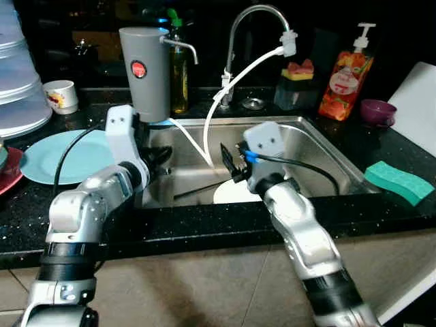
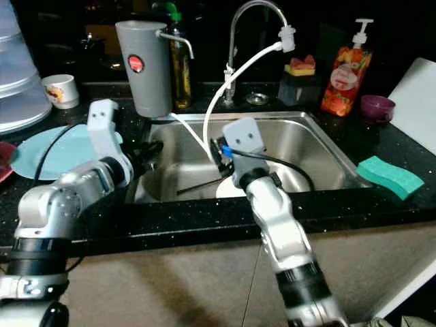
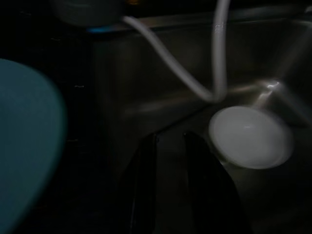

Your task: Kitchen organization

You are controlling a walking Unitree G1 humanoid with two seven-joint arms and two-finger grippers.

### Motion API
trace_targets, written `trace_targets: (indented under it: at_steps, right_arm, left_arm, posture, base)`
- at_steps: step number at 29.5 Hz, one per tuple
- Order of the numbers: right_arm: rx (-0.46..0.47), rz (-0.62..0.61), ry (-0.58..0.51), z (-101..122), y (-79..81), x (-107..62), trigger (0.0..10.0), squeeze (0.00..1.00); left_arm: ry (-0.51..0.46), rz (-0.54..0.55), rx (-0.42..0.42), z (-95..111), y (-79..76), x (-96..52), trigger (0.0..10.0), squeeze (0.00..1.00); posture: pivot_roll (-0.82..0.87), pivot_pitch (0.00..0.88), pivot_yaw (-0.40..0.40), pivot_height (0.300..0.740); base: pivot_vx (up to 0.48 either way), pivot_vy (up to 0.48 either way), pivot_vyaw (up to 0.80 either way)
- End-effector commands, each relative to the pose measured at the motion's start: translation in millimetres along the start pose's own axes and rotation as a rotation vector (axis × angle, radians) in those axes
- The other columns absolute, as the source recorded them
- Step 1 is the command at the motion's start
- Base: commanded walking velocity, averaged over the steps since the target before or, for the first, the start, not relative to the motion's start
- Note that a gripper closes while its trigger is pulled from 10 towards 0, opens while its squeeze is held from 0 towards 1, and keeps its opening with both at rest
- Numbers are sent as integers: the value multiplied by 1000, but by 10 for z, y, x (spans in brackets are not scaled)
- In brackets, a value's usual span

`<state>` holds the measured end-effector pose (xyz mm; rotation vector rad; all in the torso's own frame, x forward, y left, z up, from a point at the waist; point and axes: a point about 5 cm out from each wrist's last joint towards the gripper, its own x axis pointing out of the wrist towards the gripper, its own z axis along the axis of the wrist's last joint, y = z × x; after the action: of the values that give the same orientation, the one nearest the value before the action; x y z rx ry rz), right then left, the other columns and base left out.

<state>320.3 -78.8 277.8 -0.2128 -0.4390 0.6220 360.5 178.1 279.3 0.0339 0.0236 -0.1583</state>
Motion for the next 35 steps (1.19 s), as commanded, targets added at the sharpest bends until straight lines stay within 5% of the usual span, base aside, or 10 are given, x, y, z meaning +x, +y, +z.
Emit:
trace_targets:
  at_steps: [1, 7, 8, 13, 21, 23, 30, 35]
  right_arm:
    - [17, 78, 0, 35, 85, -36, 10000, 0]
    - [55, 157, 81, 0, 130, -141, 10000, 0]
    - [55, 157, 81, 0, 130, -141, 10000, 0]
    - [160, 73, 193, -96, -49, -135, 10000, 0]
    - [190, 30, 230, -72, -186, -61, 10000, 0]
    - [198, -24, 249, -111, -239, -12, 10000, 0]
    - [148, -121, 272, -126, -359, 36, 10000, 0]
    - [122, -131, 299, -147, -417, 11, 10000, 0]
  left_arm:
    - [17, 32, 83, -52, 28, -22, 10000, 0]
    - [13, 59, 413, 14, 155, -168, 10000, 0]
    - [13, 59, 413, 14, 155, -168, 10000, 0]
    - [147, 88, 626, -84, 357, -311, 10000, 0]
    - [230, 107, 781, -221, 468, -379, 10000, 0]
    - [239, 159, 892, -258, 562, -371, 10000, 0]
    - [250, 219, 1077, -301, 661, -323, 10000, 0]
    - [285, 217, 1100, -411, 691, -282, 10000, 0]
  posture:
    - [64, 93, -13, 740]
    - [71, 101, -9, 740]
    - [71, 101, -9, 740]
    - [77, 108, 2, 740]
    - [76, 107, -7, 740]
    - [74, 105, -11, 740]
    - [72, 101, -14, 740]
    - [68, 99, -14, 740]
  base:
    - [0, 0, 0]
    - [0, 0, 0]
    - [0, 0, 0]
    - [0, 0, 0]
    - [0, 0, 0]
    - [0, 0, 0]
    - [0, 0, 0]
    - [0, 0, 0]
